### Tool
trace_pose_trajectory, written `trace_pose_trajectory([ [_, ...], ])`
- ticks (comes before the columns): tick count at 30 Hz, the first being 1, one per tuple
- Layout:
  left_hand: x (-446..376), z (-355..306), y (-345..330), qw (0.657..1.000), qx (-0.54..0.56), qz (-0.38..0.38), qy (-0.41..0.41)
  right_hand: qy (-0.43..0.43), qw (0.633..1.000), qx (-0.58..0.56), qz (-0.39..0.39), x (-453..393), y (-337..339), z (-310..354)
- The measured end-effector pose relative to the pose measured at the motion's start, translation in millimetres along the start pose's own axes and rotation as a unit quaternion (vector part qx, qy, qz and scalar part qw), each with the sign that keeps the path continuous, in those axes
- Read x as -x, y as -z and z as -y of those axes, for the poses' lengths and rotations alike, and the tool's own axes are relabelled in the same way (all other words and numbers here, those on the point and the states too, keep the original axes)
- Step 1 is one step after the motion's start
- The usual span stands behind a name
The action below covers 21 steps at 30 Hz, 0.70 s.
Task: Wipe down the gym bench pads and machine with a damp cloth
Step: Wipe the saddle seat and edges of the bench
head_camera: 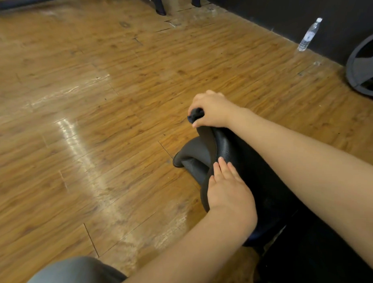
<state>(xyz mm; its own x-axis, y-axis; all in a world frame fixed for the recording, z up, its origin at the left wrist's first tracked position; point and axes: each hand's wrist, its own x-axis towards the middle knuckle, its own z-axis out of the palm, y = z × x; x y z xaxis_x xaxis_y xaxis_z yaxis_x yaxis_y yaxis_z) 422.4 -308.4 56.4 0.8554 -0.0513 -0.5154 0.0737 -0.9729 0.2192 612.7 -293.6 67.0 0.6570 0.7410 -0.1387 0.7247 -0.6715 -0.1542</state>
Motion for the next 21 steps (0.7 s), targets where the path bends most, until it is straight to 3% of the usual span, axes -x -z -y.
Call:
trace_pose_trajectory([
  [2,-1,-2,1,1.0,0.002,0.006,0.003,0.07,0.987,0.14,0.039,1,-4,17],
  [5,-2,-3,3,1.0,0.005,0.018,0.01,0.148,0.929,0.319,0.112,1,-27,37],
  [8,-2,-4,4,1.0,-0.001,0.024,0.013,0.164,0.903,0.386,0.098,0,-40,35],
  [11,-3,-6,4,0.999,0.004,0.026,0.018,0.08,0.937,0.338,0.029,-12,-37,31],
  [16,-9,-3,1,0.998,0.057,0.021,-0.004,-0.157,0.971,0.172,-0.06,-29,-29,38],
  [19,-6,2,5,0.995,0.101,0.023,-0.006,-0.296,0.949,0.0,-0.109,-36,-18,28],
  [21,-4,2,4,0.997,0.07,0.017,-0.003,-0.374,0.91,-0.133,-0.122,-37,-6,12],
])
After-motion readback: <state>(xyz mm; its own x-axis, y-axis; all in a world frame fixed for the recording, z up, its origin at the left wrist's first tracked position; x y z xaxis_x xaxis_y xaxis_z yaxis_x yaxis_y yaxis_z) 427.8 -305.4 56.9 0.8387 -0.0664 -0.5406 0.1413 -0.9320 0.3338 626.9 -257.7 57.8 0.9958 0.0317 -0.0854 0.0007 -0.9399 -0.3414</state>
